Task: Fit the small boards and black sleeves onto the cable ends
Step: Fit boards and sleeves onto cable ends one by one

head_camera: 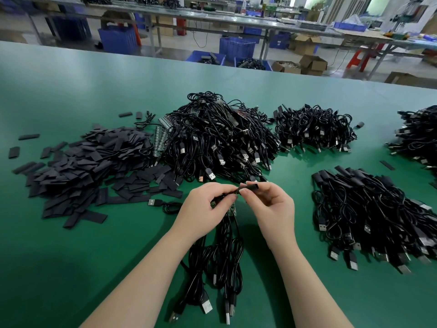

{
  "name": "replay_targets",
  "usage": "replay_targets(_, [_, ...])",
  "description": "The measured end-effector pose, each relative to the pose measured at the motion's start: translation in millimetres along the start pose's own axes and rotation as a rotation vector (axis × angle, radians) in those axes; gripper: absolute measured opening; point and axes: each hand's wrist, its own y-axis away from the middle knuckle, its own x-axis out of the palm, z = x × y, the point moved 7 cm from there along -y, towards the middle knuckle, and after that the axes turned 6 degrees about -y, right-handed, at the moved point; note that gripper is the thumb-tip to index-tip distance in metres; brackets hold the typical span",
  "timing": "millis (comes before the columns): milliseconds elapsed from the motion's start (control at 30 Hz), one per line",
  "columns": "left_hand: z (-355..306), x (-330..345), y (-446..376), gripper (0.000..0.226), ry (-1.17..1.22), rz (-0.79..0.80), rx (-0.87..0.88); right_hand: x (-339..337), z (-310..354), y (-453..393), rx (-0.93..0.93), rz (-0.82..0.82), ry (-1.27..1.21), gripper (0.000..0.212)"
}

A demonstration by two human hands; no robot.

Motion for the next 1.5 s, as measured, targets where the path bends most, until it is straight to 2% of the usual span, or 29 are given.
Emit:
replay_targets(267, [-2.4, -1.4, 0.4, 0.023, 0.0, -0.003, 0.015, 0.0, 3.1, 2.0, -0.032, -0.029, 0.01, 0.035])
replay_targets(433, [-3.4, -4.1, -0.8, 0.022, 0.028, -0.049, 0.004, -2.3, -4.1, 0.2, 0.034, -0.043, -0.004, 0.016])
replay_targets(1033, [-4.1, -8.8, -1.9, 0.026, 0.008, -0.066, 0.014, 2.2, -2.1, -0.4, -0.01, 0.046, 0.078, 0.023])
replay_targets(1367, [-2.2, -7.8, -0.5, 0.026, 0.023, -0.037, -0.03, 0.1, -12.2, -3.8, 0.137, 0.145, 0.015, 0.02])
replay_targets(1500, [-2.2, -7.4, 0.7, 0.036, 0.104, -0.034, -0.057, 1.6, -15.2, -2.8, 0.179, 0.16, -0.029, 0.021])
